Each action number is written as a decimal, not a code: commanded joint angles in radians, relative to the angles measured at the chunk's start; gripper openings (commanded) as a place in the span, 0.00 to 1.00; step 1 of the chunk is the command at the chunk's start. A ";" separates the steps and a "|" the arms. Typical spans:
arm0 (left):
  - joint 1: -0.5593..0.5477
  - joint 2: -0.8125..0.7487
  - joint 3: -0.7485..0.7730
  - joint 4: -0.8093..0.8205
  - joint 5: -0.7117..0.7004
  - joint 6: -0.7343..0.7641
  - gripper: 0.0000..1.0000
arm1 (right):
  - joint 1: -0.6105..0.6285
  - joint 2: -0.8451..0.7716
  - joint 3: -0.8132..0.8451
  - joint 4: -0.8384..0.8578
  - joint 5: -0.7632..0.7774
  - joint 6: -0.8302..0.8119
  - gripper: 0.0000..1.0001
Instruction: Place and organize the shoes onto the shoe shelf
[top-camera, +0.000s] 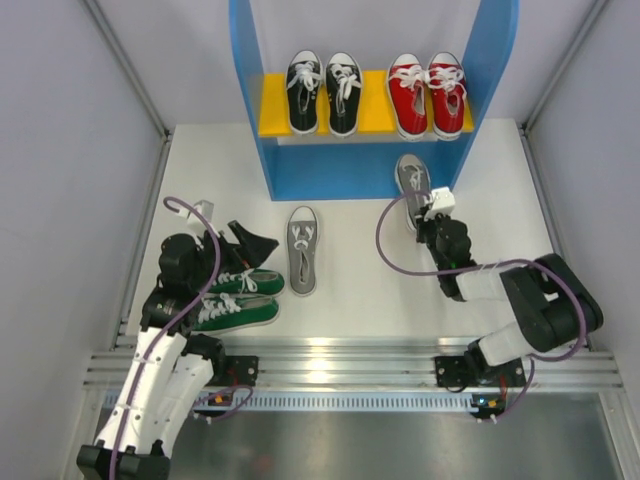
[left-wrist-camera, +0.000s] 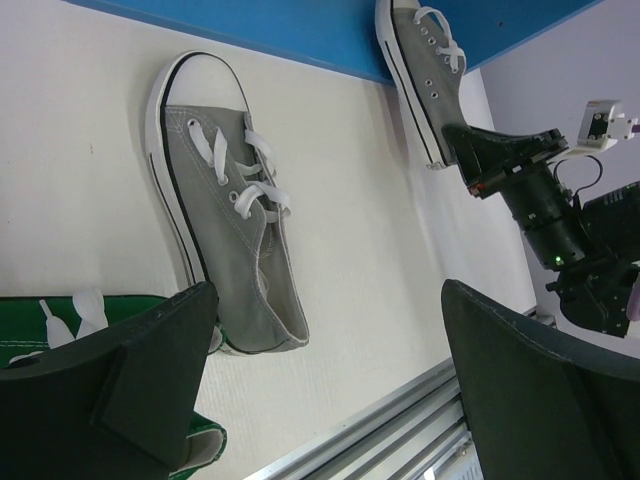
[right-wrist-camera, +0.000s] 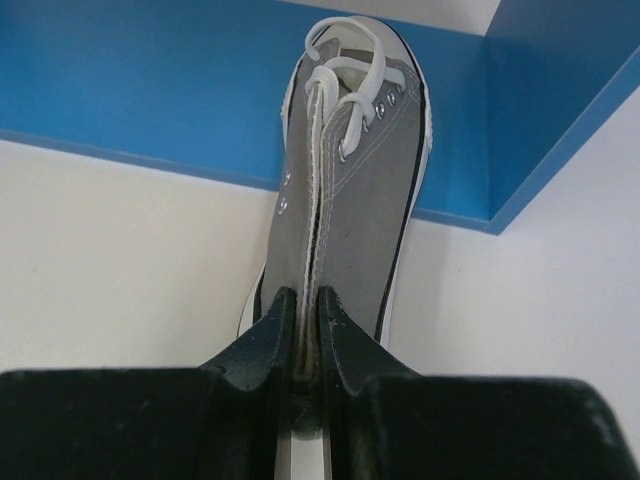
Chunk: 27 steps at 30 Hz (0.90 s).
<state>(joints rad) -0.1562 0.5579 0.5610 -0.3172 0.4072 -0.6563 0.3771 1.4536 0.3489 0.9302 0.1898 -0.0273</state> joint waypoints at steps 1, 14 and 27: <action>0.000 -0.018 -0.007 0.058 0.016 -0.002 0.99 | -0.017 0.048 0.093 0.347 0.016 -0.065 0.00; 0.000 -0.010 -0.003 0.063 0.015 0.000 0.99 | -0.043 0.267 0.321 0.360 0.056 -0.157 0.00; 0.000 -0.010 0.005 0.063 0.019 0.000 0.99 | -0.112 0.304 0.447 0.134 -0.035 -0.187 0.00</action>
<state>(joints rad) -0.1562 0.5522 0.5587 -0.3149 0.4080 -0.6563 0.2821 1.7699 0.7319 1.0073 0.2081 -0.1867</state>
